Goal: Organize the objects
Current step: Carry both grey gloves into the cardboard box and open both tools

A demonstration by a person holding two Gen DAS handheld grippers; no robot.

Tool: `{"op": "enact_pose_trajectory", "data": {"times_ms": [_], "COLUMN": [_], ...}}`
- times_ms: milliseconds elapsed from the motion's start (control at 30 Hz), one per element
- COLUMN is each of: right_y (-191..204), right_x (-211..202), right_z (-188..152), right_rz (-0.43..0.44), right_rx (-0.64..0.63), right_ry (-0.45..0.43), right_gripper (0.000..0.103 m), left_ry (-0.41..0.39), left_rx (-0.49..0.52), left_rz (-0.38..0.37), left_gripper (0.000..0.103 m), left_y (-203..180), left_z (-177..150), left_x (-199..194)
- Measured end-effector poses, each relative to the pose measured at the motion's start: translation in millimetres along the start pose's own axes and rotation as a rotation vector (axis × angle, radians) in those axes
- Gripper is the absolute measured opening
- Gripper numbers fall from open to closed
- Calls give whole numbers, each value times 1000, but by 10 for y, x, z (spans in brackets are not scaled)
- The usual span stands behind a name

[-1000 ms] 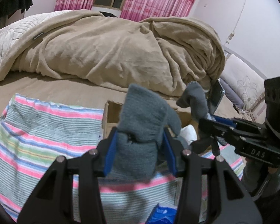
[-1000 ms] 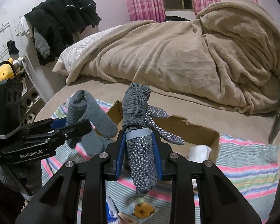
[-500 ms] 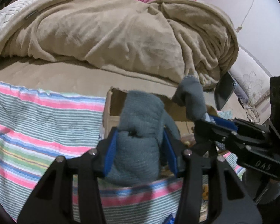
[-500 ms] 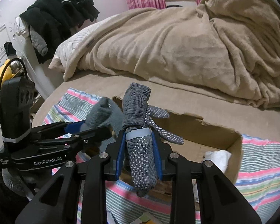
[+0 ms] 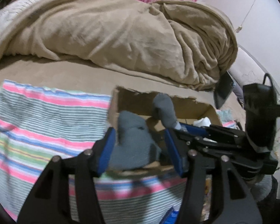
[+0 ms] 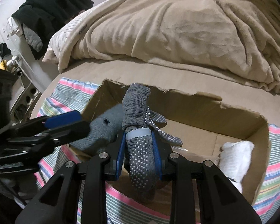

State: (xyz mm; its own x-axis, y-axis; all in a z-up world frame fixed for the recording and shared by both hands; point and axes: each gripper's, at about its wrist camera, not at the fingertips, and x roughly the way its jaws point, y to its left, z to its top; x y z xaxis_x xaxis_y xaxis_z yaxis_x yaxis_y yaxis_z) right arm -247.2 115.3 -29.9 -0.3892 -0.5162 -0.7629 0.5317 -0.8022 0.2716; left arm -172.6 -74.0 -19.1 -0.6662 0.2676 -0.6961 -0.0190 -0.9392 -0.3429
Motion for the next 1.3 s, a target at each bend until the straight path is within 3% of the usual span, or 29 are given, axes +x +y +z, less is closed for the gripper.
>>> {"op": "enact_pose_trajectory", "data": {"times_ms": [100, 400, 667, 800, 867, 933, 1300], "right_y": [52, 201, 240, 251, 249, 222, 156], "right_x": [103, 289, 269, 159, 98, 4, -543], "right_z": [-34, -147, -189, -199, -205, -218, -383], "right_rz": [-11, -60, -56, -56, -61, -66, -96], "right_rx": [-4, -32, -30, -31, -29, -21, 6], "right_ry": [25, 93, 104, 81, 68, 50, -34], "right_gripper": [30, 31, 37, 46, 60, 67, 67], "left_ry": [-28, 96, 115, 113, 95, 75, 43], "left_rx": [-21, -60, -35, -25, -36, -47, -36], "left_rz": [6, 60, 47, 39, 43, 43, 42], "left_gripper": [75, 75, 75, 75, 75, 75, 76], "left_y": [101, 400, 310, 210, 200, 199, 47], "left_z": [-20, -260, -355, -397, -390, -372, -466], "left_x": [-96, 275, 267, 205, 134, 45, -281]}}
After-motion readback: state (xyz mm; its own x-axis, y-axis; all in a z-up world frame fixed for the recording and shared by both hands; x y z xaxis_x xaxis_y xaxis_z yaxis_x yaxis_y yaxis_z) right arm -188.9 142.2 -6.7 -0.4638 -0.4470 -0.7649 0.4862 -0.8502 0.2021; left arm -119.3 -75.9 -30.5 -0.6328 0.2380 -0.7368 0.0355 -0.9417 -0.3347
